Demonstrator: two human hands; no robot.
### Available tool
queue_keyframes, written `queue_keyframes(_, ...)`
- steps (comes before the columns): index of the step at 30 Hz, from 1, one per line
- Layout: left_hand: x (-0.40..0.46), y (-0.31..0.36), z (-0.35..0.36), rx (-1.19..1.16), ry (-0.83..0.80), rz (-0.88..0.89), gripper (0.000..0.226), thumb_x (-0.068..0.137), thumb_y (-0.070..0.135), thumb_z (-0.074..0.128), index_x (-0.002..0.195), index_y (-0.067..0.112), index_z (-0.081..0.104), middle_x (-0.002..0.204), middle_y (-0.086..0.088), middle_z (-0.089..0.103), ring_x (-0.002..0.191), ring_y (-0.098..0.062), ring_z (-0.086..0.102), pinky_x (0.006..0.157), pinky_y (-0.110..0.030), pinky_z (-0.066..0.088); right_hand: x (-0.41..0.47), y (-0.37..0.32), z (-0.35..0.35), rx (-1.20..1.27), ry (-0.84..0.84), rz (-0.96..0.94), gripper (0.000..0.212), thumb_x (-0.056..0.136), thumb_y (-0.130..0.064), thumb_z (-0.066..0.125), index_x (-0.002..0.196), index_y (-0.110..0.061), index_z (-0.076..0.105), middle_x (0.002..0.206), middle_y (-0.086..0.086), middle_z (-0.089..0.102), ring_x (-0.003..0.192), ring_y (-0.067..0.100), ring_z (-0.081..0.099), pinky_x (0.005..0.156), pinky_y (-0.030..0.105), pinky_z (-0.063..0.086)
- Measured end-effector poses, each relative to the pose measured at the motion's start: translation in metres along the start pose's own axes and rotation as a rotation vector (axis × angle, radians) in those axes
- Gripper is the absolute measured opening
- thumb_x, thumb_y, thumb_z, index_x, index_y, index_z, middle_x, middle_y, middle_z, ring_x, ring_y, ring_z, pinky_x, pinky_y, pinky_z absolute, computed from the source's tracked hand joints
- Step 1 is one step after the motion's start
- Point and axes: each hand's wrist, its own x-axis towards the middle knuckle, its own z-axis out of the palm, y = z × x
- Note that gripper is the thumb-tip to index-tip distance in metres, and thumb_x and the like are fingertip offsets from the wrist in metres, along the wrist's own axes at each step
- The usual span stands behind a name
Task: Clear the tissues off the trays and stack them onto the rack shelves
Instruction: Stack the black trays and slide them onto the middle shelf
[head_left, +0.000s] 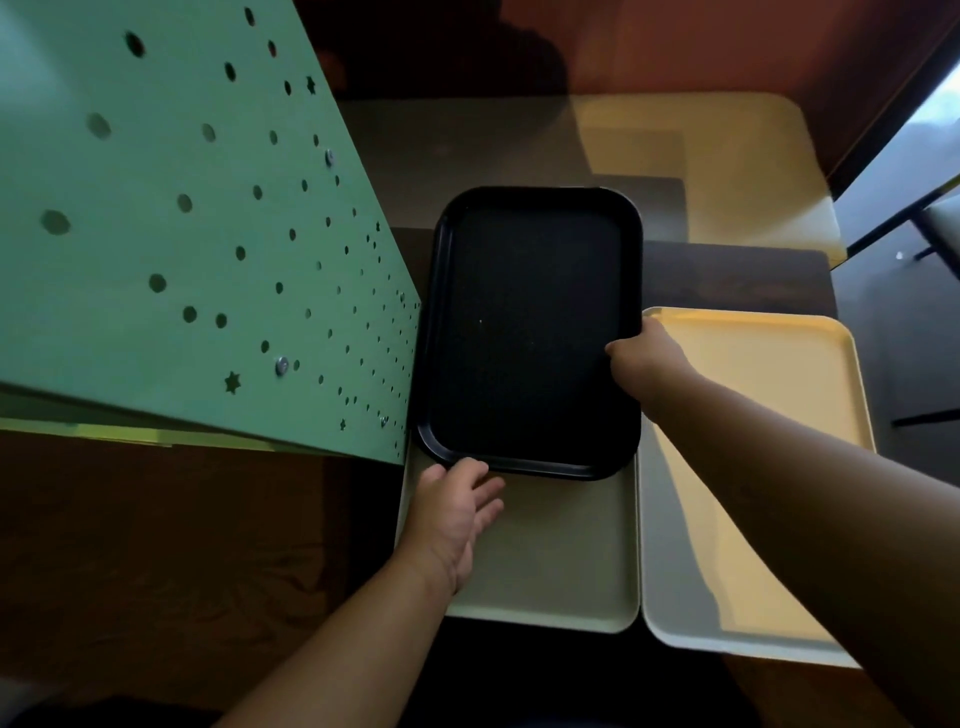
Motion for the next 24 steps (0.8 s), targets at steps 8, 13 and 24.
queue_keyframes(8,0.0,0.001,-0.001,-0.065,0.012,-0.027,0.041,0.097,0.008,0.056,0.135,-0.001,0.045,0.128,-0.021,0.057,0.109,-0.035,0.066,0.09,-0.047,0.057,-0.009,-0.002,-0.002,0.14,0.0,-0.022,0.037,0.102,-0.025,0.058,0.136,-0.011,0.057,0.1,0.002,0.063,0.098,0.022,0.062,0.084,0.035,0.05)
queue_keyframes(13,-0.015,-0.002,-0.013,-0.074,-0.019,-0.062,0.033,0.097,0.012,0.055,0.127,-0.001,0.055,0.119,-0.023,0.068,0.097,-0.031,0.072,0.072,-0.039,0.06,-0.026,-0.004,-0.014,0.207,-0.016,0.026,0.034,0.1,-0.029,0.06,0.123,-0.004,0.062,0.111,0.013,0.068,0.103,0.026,0.067,0.097,0.042,0.055)
queue_keyframes(24,-0.075,0.011,-0.067,0.24,0.043,0.411,0.063,0.075,0.048,0.065,0.133,0.027,0.052,0.123,-0.007,0.067,0.112,-0.029,0.066,0.097,-0.057,0.053,-0.134,-0.007,-0.055,0.273,-0.02,-0.045,0.016,0.093,-0.013,0.058,0.079,-0.008,0.053,0.065,0.008,0.05,0.048,0.017,0.051,0.042,0.025,0.044)
